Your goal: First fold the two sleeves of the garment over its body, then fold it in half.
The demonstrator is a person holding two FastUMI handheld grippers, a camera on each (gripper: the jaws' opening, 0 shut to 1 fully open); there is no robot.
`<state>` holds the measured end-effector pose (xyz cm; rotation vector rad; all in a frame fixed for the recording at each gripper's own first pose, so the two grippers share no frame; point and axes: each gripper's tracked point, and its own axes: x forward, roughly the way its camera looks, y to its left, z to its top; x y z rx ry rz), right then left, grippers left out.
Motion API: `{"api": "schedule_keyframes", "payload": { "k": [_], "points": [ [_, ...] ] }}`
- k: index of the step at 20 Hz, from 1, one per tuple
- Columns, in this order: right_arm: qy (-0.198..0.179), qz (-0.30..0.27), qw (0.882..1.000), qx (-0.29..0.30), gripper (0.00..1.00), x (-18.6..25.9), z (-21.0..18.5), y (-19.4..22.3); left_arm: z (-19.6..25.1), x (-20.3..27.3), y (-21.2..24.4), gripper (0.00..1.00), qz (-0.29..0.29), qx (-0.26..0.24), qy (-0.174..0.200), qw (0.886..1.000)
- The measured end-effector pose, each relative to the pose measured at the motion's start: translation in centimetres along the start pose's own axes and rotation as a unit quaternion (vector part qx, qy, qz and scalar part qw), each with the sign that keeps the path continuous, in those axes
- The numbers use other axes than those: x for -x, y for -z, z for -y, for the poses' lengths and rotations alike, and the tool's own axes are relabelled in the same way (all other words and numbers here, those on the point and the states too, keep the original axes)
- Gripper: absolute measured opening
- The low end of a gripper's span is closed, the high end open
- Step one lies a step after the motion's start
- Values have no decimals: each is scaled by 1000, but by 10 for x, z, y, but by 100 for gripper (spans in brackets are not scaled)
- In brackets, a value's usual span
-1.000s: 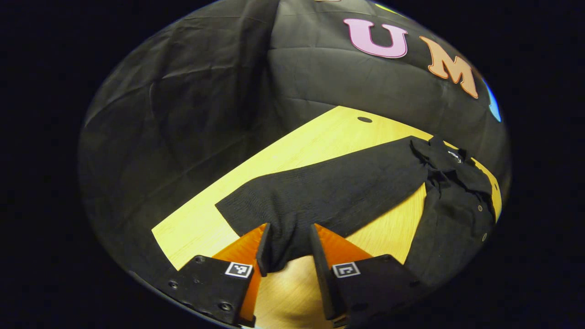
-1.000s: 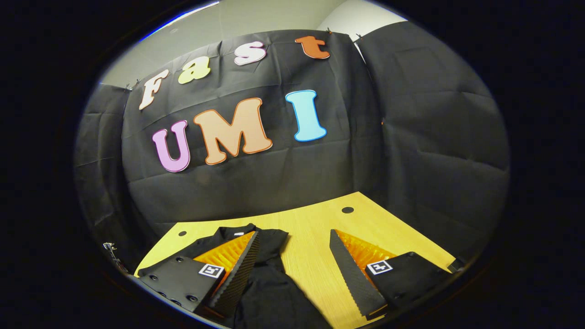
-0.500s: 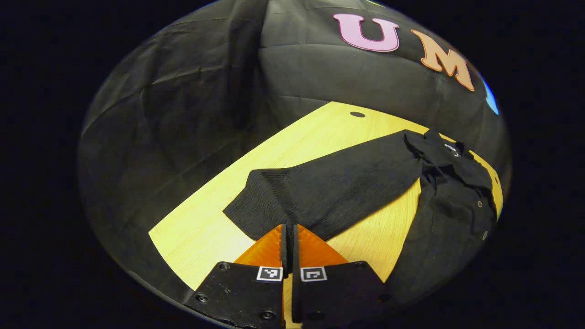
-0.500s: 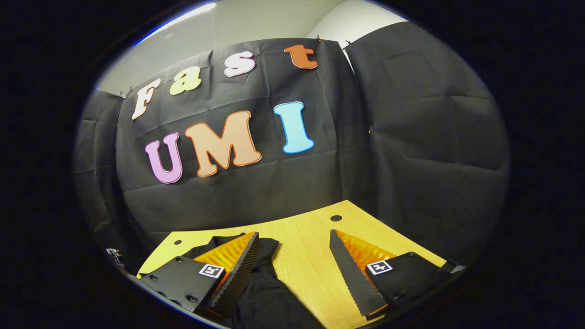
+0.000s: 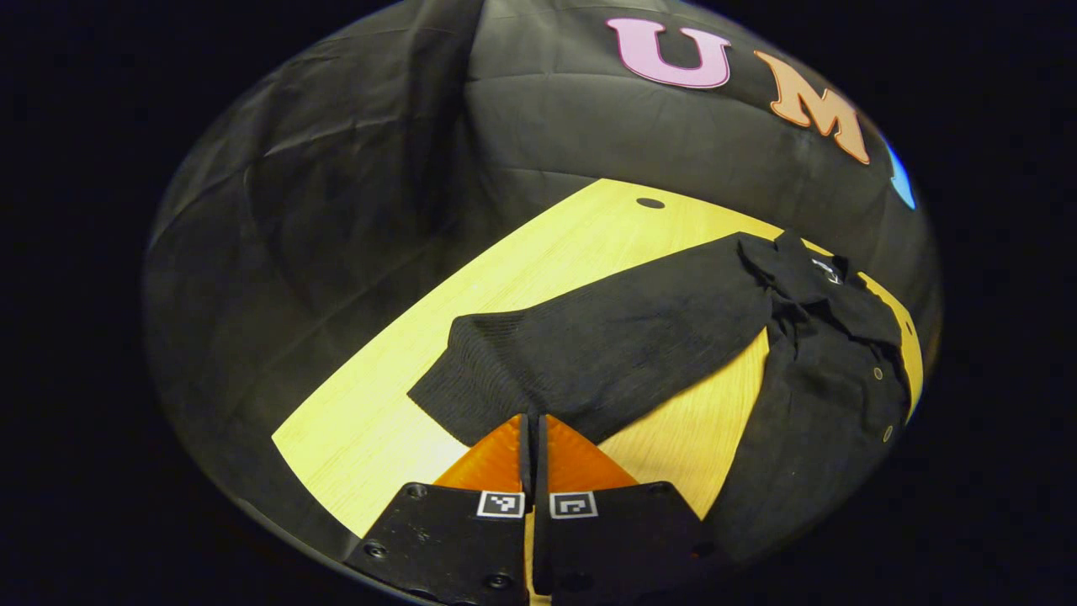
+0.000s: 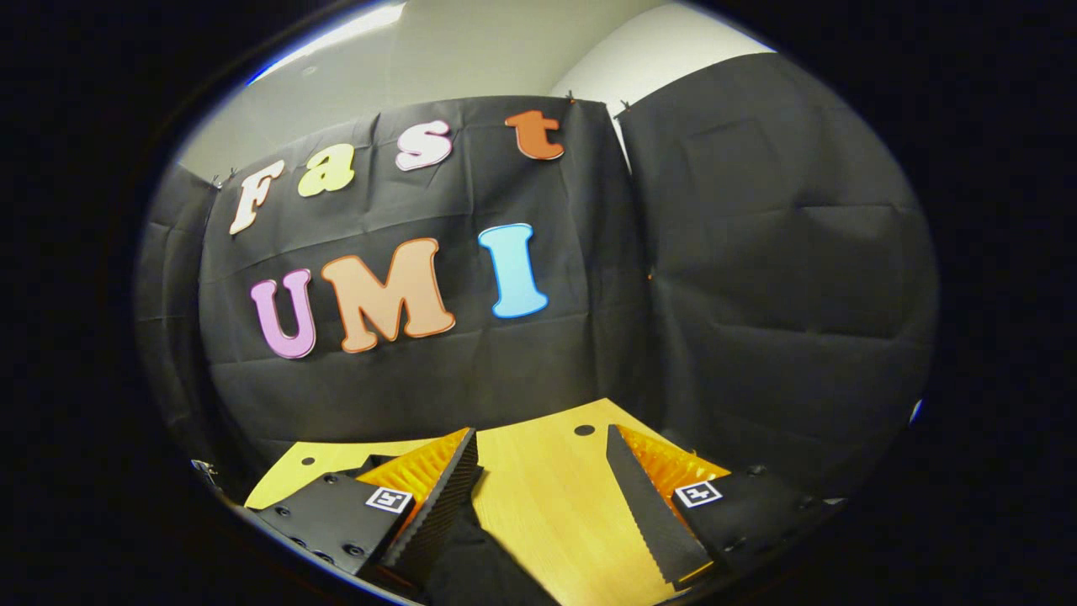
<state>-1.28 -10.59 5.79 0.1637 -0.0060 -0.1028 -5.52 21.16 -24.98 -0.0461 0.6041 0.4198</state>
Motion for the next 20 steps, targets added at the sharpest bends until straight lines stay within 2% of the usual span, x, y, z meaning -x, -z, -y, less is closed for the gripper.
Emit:
{"api": "schedule_keyframes", "payload": {
  "k": [4, 5, 6, 8, 10, 11, 12, 13, 14, 17, 18, 19, 20],
  "points": [
    [29, 11, 999, -11, 97, 13, 27, -6, 22, 6, -35, 0, 31, -11, 25, 999],
    [36, 12, 999, -11, 92, 18, 32, -6, 30, 8, -45, 0, 39, -14, 33, 999],
    [40, 10, 999, -11, 100, 22, 36, -6, 38, 9, -56, 0, 48, -18, 41, 998],
    [48, 10, 999, -12, 92, 28, 43, -4, 58, 10, -77, 0, 64, -24, 62, 996],
    [57, 8, 998, -10, 92, 30, 51, -1, 80, 10, -95, 0, 80, -32, 79, 993],
    [63, 6, 998, -5, 97, 33, 55, 1, 93, 9, -100, 0, 84, -39, 87, 992],
    [68, 3, 998, 0, 92, 36, 60, 3, 107, 10, -105, 0, 86, -47, 95, 991],
    [70, 0, 998, 4, 92, 38, 63, 5, 120, 12, -111, 0, 89, -54, 106, 989],
    [69, -5, 998, 7, 97, 39, 65, 8, 136, 15, -117, 0, 93, -61, 116, 987],
    [68, -22, 997, 10, 97, 39, 77, 18, 187, 23, -131, 0, 105, -78, 148, 980],
    [66, -25, 998, 8, 93, 39, 82, 18, 205, 28, -135, 0, 108, -80, 159, 978],
    [64, -25, 998, 6, 97, 39, 87, 18, 223, 31, -140, 0, 111, -80, 170, 976],
    [63, -26, 998, 6, 97, 39, 93, 16, 243, 33, -145, 0, 116, -78, 181, 974]
  ]
}}
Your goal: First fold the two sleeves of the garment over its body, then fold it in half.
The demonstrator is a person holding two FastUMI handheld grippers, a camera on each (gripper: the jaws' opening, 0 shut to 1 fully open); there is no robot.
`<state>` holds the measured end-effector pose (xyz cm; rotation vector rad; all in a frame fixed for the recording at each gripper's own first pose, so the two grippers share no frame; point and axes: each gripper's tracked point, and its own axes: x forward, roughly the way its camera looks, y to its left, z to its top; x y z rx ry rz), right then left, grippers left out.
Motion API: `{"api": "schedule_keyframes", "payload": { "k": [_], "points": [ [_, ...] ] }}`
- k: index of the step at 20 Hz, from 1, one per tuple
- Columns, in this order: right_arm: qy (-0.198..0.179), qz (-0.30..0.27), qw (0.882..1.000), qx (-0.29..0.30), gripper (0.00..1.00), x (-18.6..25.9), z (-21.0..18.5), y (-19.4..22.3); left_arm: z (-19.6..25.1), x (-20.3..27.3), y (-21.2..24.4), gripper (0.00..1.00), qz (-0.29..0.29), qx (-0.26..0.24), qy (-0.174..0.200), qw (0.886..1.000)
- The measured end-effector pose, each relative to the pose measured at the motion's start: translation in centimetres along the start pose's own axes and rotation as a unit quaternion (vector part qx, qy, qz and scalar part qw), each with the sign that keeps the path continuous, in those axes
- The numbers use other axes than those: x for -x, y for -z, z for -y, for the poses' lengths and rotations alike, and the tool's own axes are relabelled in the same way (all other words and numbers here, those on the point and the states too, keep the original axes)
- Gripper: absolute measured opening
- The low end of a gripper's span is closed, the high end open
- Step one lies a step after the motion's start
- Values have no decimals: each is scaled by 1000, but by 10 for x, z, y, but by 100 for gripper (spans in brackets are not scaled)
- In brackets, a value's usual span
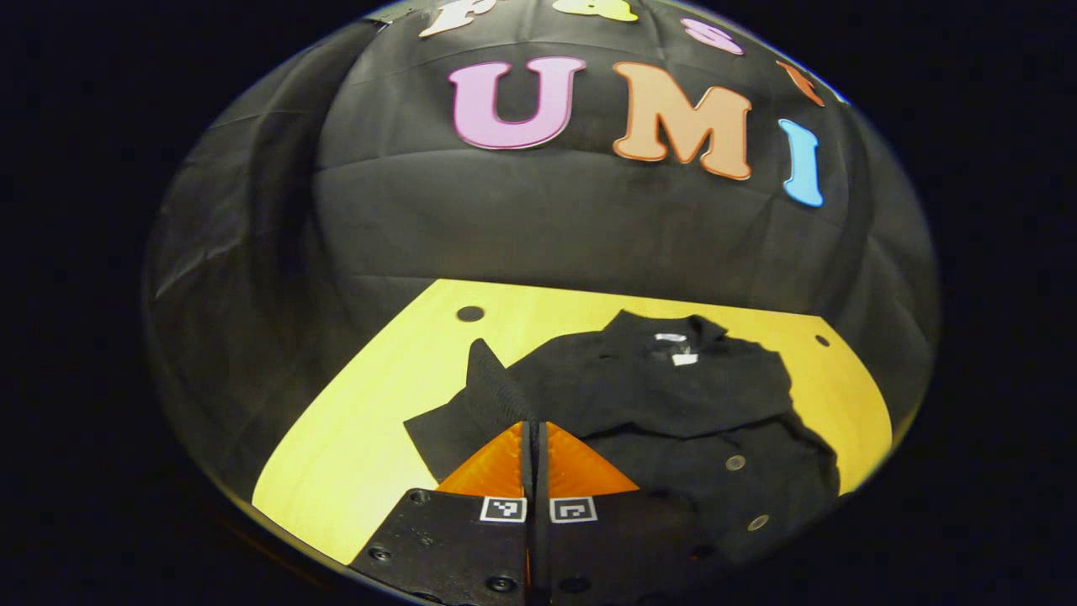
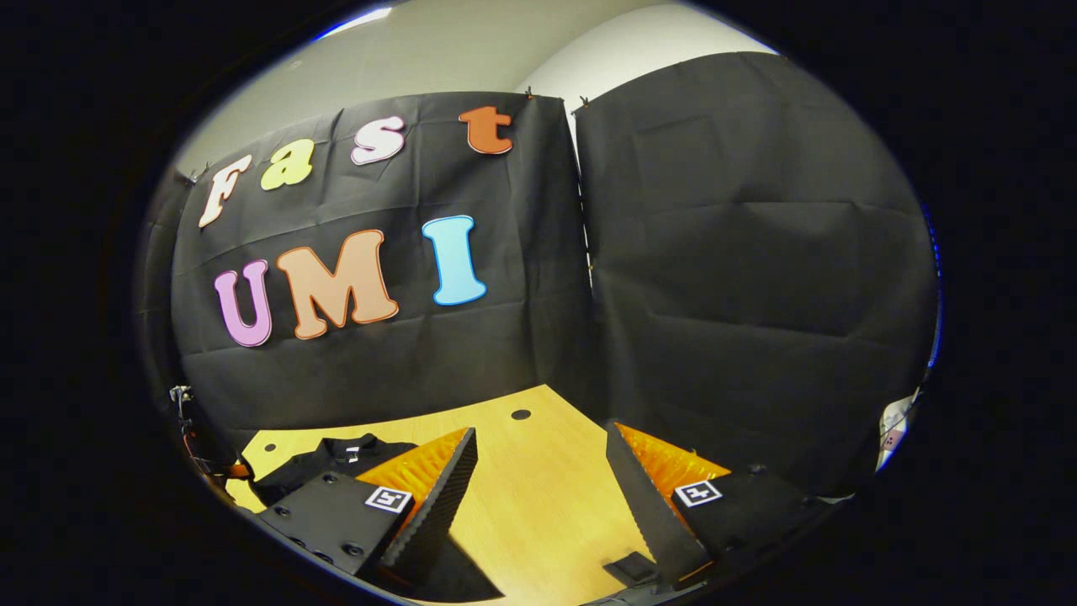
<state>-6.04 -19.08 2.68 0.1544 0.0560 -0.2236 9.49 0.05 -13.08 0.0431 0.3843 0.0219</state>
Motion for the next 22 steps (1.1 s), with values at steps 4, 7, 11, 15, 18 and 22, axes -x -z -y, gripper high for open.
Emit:
{"api": "schedule_keyframes", "payload": {
  "k": [4, 7, 11, 15, 18, 22],
  "points": [
    [10, -3, 1000, 8, 97, -6, 35, -4, 75, -18, -26, 0, 15, 11, 44, 999],
    [15, -7, 1000, 10, 97, -11, 59, -8, 127, -33, -45, 0, 24, 7, 70, 997],
    [15, -16, 1000, 17, 97, -21, 81, -6, 184, -48, -47, 0, 20, -8, 94, 995],
    [11, -32, 999, 14, 97, -33, 97, 1, 233, -67, -33, 0, 4, -18, 114, 993],
    [9, -40, 999, 12, 97, -45, 104, 9, 260, -83, -20, 0, -13, -35, 115, 993],
    [-2, -40, 999, 6, 93, -54, 102, 6, 286, -96, -7, 0, -26, -46, 113, 992]
  ]
}}
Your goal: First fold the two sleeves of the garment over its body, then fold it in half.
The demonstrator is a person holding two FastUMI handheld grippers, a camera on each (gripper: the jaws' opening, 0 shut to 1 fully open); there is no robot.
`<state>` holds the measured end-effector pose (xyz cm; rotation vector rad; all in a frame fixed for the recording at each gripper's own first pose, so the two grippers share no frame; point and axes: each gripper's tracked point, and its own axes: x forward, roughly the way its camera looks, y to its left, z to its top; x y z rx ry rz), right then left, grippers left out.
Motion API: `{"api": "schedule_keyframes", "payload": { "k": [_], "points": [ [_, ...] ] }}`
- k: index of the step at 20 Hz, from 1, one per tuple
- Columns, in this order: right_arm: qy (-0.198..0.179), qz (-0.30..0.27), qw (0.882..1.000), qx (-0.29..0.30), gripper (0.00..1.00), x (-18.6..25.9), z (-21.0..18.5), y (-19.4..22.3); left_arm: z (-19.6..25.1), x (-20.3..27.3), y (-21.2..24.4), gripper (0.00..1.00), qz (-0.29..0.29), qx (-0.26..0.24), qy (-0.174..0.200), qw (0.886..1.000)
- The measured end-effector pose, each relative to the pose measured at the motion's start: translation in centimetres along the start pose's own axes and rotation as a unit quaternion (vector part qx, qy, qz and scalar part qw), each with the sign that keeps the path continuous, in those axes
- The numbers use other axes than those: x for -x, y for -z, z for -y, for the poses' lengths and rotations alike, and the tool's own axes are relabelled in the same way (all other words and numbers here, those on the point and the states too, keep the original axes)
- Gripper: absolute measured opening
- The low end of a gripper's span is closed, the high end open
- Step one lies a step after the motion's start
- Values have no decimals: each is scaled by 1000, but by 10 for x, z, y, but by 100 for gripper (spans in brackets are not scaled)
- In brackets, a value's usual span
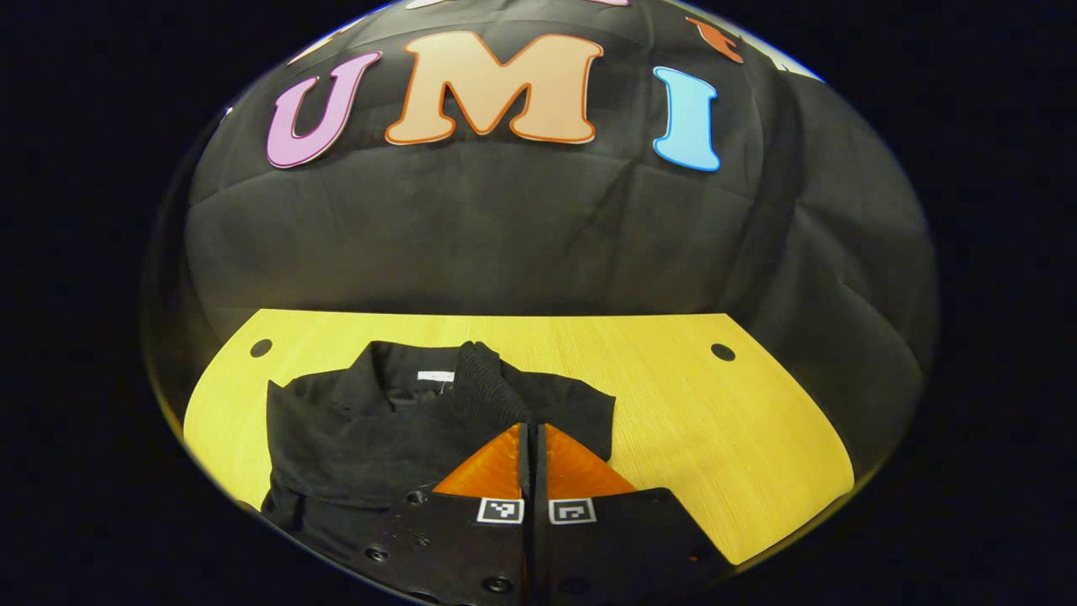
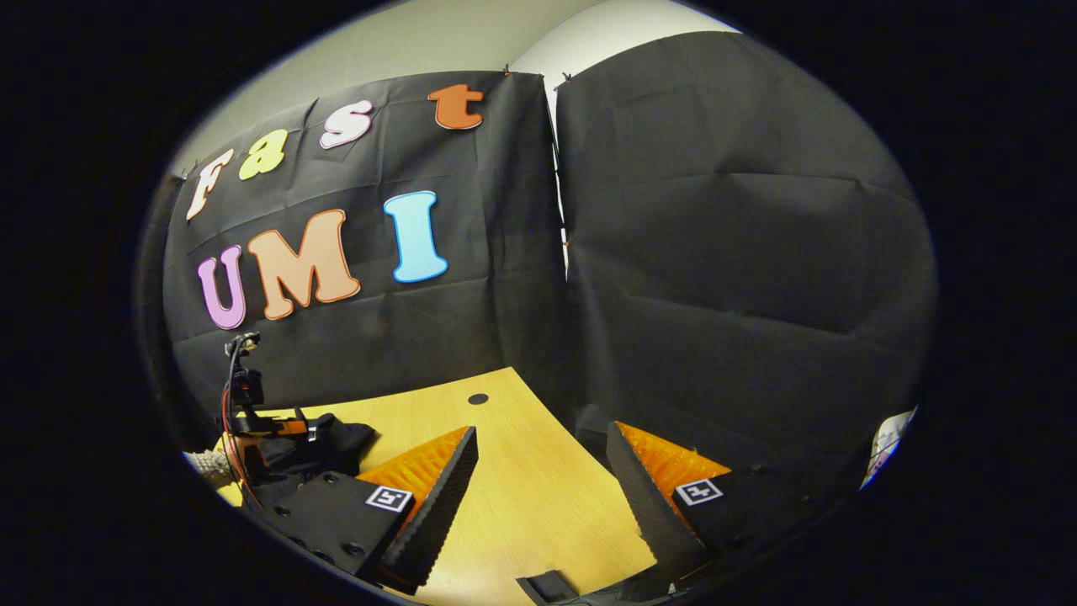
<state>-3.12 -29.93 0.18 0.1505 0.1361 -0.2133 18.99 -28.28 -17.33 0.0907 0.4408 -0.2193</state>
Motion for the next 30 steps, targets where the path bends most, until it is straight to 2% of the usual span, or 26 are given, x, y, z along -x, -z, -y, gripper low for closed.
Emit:
{"api": "schedule_keyframes", "payload": {
  "k": [1, 2, 3, 4, 5, 6, 7, 10, 11, 12, 13, 14, 17, 18, 19, 20, 24, 27, 30],
  "points": [
    [-4, 0, 1000, -2, 93, -2, -2, 1, 2, -4, 1, 0, -2, -1, -2, 1000],
    [-8, -3, 1000, -3, 97, -5, -4, 4, 4, -6, 3, 0, -2, -1, -7, 1000],
    [-14, -7, 1000, -3, 97, -7, -7, 7, 3, -10, 4, 0, -4, -2, -11, 1000],
    [-19, -12, 1000, -3, 93, -10, -11, 11, 4, -13, 7, 0, -8, -2, -12, 1000],
    [-24, -17, 1000, -1, 97, -15, -12, 14, 7, -14, 8, 0, -8, 2, -10, 1000],
    [-30, -21, 999, 0, 93, -19, -17, 18, 11, -15, 9, 1, -9, 7, -3, 1000],
    [-36, -24, 999, 2, 97, -21, -23, 20, 18, -14, 8, 1, -7, 14, 7, 1000],
    [-47, -29, 998, 7, 97, -25, -33, 25, 39, -14, 4, 10, -3, 16, 47, 999],
    [-51, -29, 998, 8, 97, -25, -36, 25, 44, -12, 2, 25, -2, 12, 55, 998],
    [-54, -29, 998, 9, 97, -27, -38, 27, 46, -10, 0, 27, -1, 7, 55, 998],
    [-58, -30, 998, 10, 97, -28, -42, 29, 46, -8, -5, 47, 7, 5, 53, 999],
    [-62, -32, 997, 11, 93, -29, -45, 30, 45, -4, -11, 60, 18, 5, 46, 999],
    [-79, -37, 996, 15, 97, -31, -58, 34, 41, 15, -39, 95, 59, 11, 34, 998],
    [-84, -39, 996, 16, 97, -31, -62, 36, 39, 23, -47, 94, 68, 12, 31, 997],
    [-89, -41, 995, 18, 93, -31, -67, 39, 34, 31, -58, 94, 81, 13, 28, 996],
    [-94, -42, 994, 21, 97, -32, -71, 41, 28, 40, -69, 94, 95, 14, 24, 995],
    [-130, -52, 989, 39, 97, -31, -100, 52, -13, 85, -107, 93, 159, 15, -13, 987],
    [-165, -59, 983, 61, 98, -27, -127, 66, -58, 125, -100, 93, 167, 23, -54, 984],
    [-201, -75, 973, 82, 98, -21, -157, 89, -106, 169, -82, 92, 168, 66, -89, 980]
  ]
}}
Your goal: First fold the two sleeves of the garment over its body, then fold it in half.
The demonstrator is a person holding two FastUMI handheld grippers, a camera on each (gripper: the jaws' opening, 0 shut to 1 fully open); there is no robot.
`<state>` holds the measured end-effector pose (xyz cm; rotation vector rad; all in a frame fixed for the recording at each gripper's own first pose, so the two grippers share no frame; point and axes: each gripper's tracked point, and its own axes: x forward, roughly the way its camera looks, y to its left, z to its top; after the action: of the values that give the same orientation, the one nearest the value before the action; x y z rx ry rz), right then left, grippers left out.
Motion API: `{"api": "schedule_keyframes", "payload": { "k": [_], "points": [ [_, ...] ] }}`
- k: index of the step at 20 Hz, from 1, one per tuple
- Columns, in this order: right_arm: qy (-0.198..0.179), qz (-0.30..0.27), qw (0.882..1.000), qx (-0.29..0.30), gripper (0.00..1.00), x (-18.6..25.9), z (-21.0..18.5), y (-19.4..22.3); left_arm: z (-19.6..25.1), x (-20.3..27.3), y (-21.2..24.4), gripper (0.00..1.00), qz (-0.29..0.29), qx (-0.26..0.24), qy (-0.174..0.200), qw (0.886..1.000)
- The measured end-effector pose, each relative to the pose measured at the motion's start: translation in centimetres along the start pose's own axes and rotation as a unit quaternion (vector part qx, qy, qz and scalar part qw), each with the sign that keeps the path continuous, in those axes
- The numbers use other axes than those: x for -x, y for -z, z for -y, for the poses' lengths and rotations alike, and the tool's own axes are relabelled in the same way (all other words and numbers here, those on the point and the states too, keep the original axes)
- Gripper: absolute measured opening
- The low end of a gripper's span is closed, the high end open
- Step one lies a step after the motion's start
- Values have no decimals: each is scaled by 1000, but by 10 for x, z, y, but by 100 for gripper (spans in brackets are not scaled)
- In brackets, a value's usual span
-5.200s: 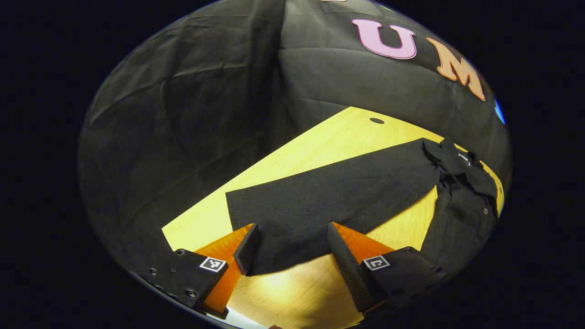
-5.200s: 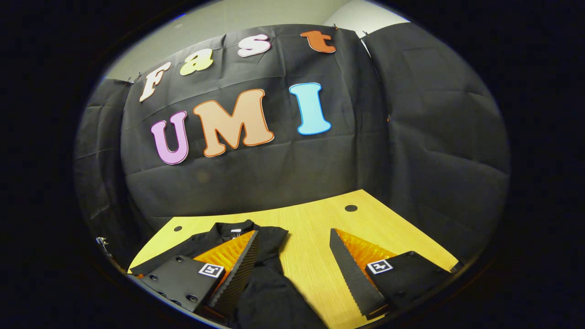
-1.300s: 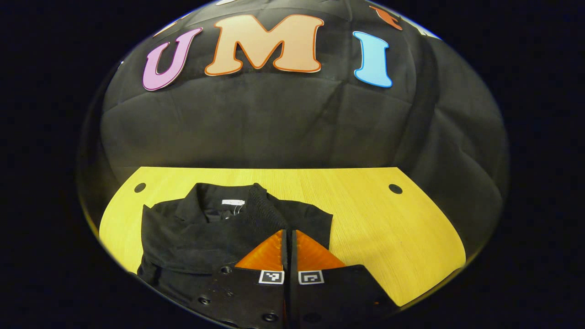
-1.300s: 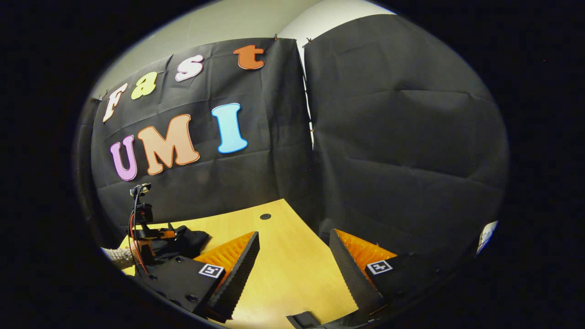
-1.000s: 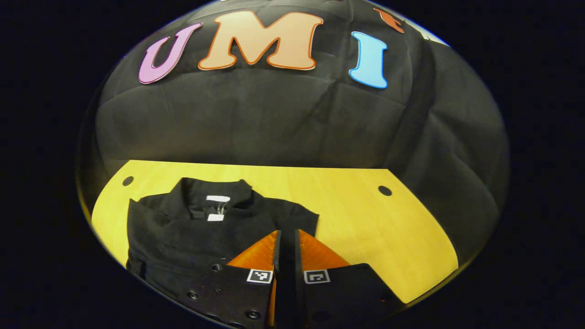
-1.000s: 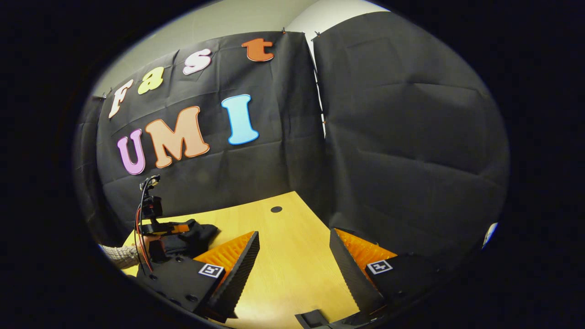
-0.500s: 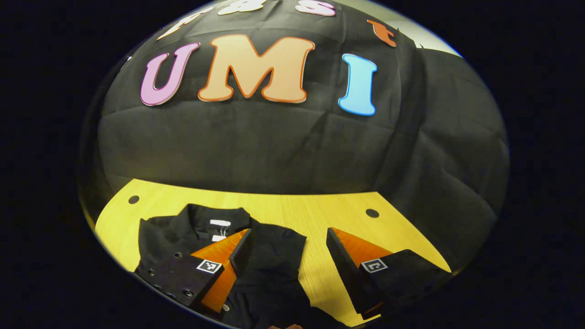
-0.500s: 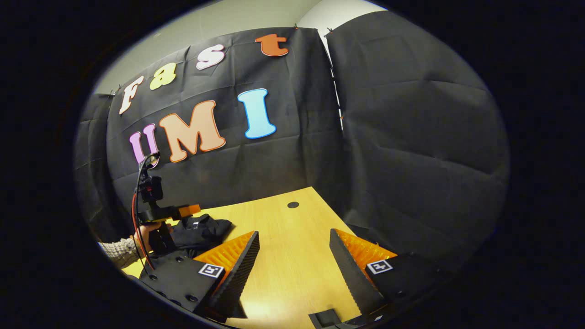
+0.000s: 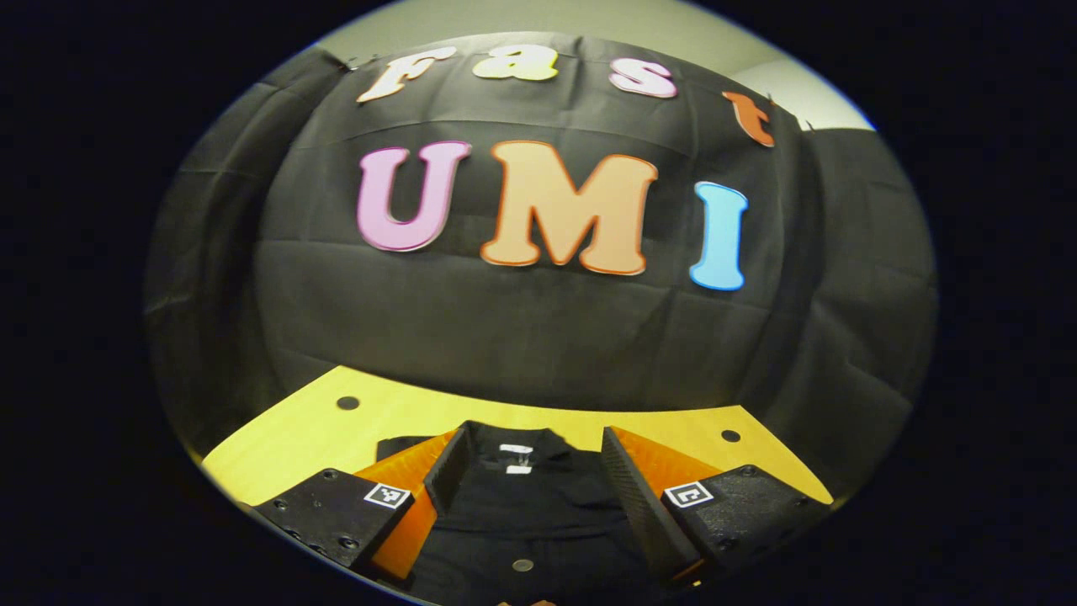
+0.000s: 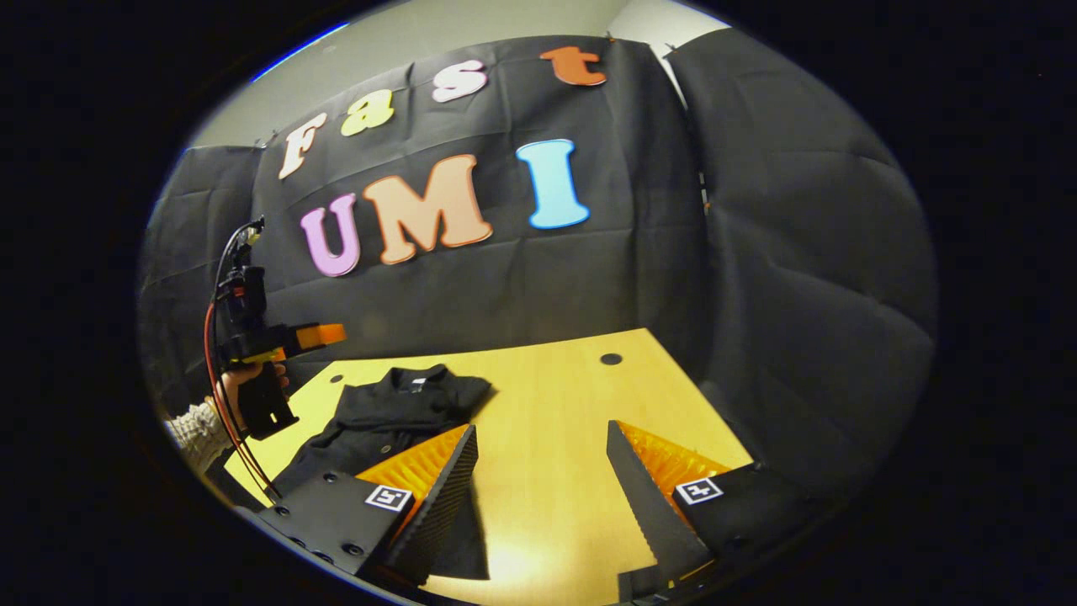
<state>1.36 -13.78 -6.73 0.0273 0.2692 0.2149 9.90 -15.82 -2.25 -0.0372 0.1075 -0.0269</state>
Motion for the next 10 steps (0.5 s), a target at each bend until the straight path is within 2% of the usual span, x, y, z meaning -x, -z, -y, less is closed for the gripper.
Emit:
{"api": "schedule_keyframes", "payload": {
  "k": [3, 4, 5, 10],
  "points": [
    [-50, -32, 998, 16, 98, -12, -38, 28, -78, 43, 8, 92, 0, -1, -70, 998],
    [-65, -51, 996, 29, 93, -13, -48, 40, -101, 57, 16, 92, -4, -9, -95, 995],
    [-75, -64, 994, 46, 98, -14, -57, 53, -122, 73, 23, 92, -10, -15, -117, 993],
    [-128, -116, 978, 121, 98, -24, -92, 103, -180, 141, 73, 94, -54, -20, -181, 982]
  ]
}}
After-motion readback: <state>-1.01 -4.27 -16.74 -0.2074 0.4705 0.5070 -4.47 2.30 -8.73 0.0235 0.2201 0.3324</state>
